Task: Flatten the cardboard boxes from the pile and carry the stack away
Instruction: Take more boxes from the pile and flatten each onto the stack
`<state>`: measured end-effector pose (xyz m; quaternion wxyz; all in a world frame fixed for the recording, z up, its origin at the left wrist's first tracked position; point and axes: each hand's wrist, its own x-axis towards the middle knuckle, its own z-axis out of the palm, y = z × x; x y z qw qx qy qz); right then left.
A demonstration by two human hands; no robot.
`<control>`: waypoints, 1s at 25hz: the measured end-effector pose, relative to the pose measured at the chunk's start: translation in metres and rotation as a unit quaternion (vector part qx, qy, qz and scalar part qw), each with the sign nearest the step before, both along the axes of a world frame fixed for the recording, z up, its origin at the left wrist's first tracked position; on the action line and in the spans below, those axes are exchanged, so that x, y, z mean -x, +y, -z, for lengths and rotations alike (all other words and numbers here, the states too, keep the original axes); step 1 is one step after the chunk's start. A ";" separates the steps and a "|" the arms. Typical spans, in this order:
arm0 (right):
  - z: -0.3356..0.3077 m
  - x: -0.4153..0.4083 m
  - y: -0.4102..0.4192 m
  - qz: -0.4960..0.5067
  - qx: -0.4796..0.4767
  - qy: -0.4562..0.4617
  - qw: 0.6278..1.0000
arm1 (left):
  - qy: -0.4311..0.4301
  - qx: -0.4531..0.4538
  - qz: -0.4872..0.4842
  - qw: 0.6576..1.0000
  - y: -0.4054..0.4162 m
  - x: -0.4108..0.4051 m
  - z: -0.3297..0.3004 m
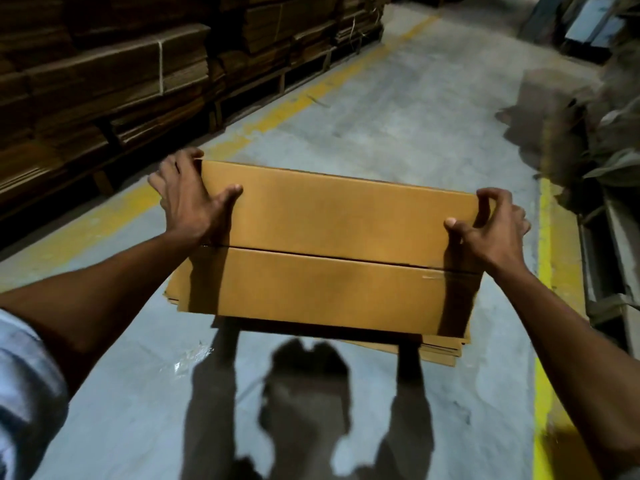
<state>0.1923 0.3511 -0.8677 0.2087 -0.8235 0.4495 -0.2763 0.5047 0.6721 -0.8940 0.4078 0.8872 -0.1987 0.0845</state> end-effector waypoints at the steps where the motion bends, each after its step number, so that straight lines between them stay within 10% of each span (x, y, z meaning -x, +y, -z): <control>1: -0.008 -0.003 -0.003 0.003 0.003 0.007 1.000 | -0.007 0.001 -0.006 1.000 -0.003 -0.002 -0.005; 12: 0.043 -0.047 0.043 -0.006 0.078 0.244 0.967 | 0.049 -0.315 0.096 0.943 -0.022 0.029 0.053; 18: 0.088 -0.094 0.121 -0.275 0.113 0.276 0.914 | 0.077 -0.365 0.125 0.919 -0.030 0.030 0.079; 25: 0.130 -0.107 0.127 -0.279 0.052 0.403 0.870 | 0.015 -0.362 0.137 0.922 -0.010 0.034 0.101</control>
